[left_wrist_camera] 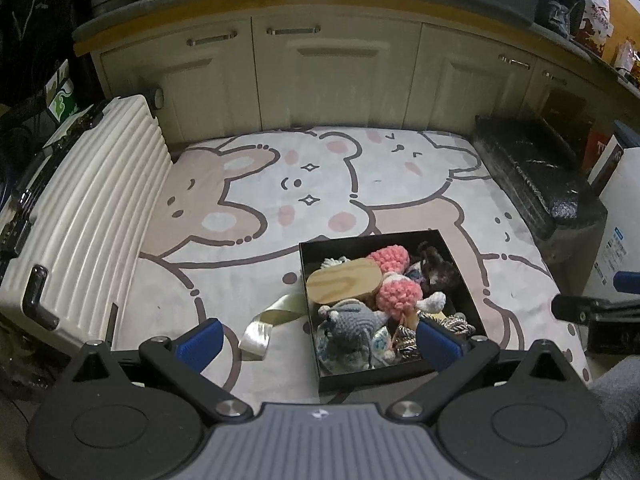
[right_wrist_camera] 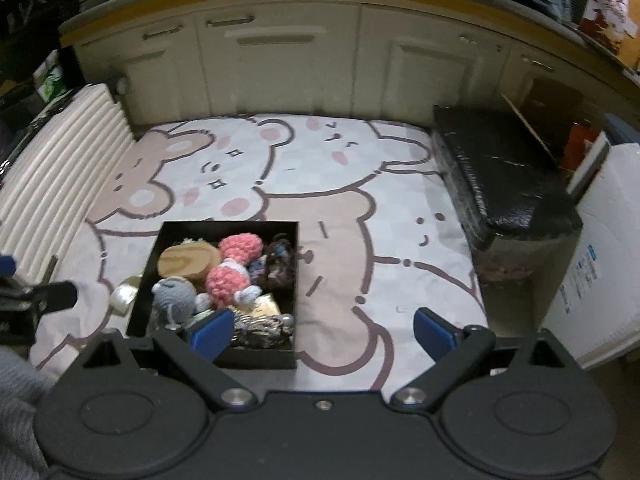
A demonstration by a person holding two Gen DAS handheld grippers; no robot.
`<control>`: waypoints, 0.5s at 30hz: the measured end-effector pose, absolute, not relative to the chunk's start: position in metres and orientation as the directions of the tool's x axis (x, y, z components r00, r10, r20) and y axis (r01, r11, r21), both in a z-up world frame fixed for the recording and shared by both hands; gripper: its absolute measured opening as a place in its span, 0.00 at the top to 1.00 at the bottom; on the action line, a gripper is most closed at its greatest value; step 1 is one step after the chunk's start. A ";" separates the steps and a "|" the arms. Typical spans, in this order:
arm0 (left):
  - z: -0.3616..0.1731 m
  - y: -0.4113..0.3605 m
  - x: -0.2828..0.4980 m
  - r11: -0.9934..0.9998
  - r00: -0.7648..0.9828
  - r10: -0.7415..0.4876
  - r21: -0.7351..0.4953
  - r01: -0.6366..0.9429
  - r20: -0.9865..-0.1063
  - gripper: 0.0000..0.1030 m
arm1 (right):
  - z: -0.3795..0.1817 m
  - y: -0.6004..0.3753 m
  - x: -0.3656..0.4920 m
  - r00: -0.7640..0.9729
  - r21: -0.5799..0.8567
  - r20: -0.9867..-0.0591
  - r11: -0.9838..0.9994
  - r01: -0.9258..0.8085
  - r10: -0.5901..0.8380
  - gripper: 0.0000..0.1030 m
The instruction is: Organize objects
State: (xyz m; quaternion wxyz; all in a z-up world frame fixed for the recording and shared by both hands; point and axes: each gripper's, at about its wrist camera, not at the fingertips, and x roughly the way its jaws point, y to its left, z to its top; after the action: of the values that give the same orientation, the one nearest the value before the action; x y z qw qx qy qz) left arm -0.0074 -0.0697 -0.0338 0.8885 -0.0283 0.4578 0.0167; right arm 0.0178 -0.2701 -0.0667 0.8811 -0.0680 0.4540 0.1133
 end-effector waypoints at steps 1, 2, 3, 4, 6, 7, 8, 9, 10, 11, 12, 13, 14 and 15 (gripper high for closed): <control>-0.035 -0.070 -0.008 0.998 0.581 0.008 -0.032 -0.059 -0.814 0.02 | -0.068 -0.270 0.019 0.560 -0.015 -0.817 0.966 -0.256 0.136 0.06; -0.036 -0.070 -0.008 0.998 0.581 0.014 -0.028 -0.064 -0.813 0.02 | -0.070 -0.270 0.020 0.556 -0.012 -0.820 0.967 -0.255 0.136 0.06; -0.037 -0.071 -0.008 0.997 0.582 0.021 -0.024 -0.070 -0.813 0.02 | -0.071 -0.270 0.021 0.553 -0.009 -0.822 0.967 -0.254 0.138 0.06; -0.038 -0.071 -0.007 0.997 0.582 0.026 -0.022 -0.075 -0.813 0.02 | -0.072 -0.269 0.022 0.553 -0.008 -0.821 0.967 -0.253 0.138 0.06; -0.041 -0.071 -0.006 0.996 0.579 0.034 -0.019 -0.085 -0.815 0.02 | -0.073 -0.268 0.022 0.559 -0.015 -0.818 0.967 -0.255 0.135 0.06; -0.042 -0.071 -0.005 0.996 0.577 0.038 -0.016 -0.089 -0.816 0.02 | -0.074 -0.266 0.022 0.560 -0.020 -0.818 0.966 -0.258 0.132 0.06; -0.043 -0.071 -0.005 0.995 0.576 0.045 -0.012 -0.095 -0.816 0.02 | -0.074 -0.266 0.022 0.559 -0.023 -0.819 0.965 -0.261 0.131 0.06; -0.043 -0.071 -0.004 0.995 0.576 0.052 -0.008 -0.101 -0.816 0.02 | -0.075 -0.264 0.022 0.558 -0.029 -0.820 0.964 -0.264 0.128 0.06; -0.044 -0.071 -0.003 0.994 0.577 0.059 -0.004 -0.106 -0.815 0.02 | -0.076 -0.264 0.023 0.557 -0.033 -0.821 0.963 -0.266 0.126 0.06; -0.044 -0.071 -0.003 0.994 0.576 0.065 0.001 -0.111 -0.815 0.02 | -0.077 -0.263 0.023 0.556 -0.037 -0.822 0.963 -0.267 0.123 0.06; -0.045 -0.071 -0.003 0.994 0.576 0.069 0.004 -0.114 -0.815 0.02 | -0.077 -0.262 0.024 0.555 -0.039 -0.824 0.963 -0.266 0.119 0.06; -0.046 -0.071 -0.002 0.993 0.574 0.070 0.004 -0.115 -0.816 0.02 | -0.078 -0.262 0.024 0.553 -0.040 -0.825 0.964 -0.265 0.118 0.06; -0.046 -0.070 -0.002 0.993 0.572 0.069 0.002 -0.116 -0.818 0.02 | -0.078 -0.262 0.025 0.551 -0.039 -0.826 0.964 -0.264 0.118 0.06; -0.047 -0.070 -0.001 0.993 0.570 0.066 -0.002 -0.118 -0.819 0.02 | -0.078 -0.262 0.025 0.550 -0.039 -0.827 0.964 -0.263 0.117 0.06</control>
State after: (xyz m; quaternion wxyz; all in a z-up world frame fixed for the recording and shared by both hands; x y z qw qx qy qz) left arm -0.0013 -0.0696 -0.0467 0.8855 -0.0282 0.4609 0.0520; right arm 0.0248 -0.2618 -0.0785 0.8768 -0.0791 0.4618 0.1085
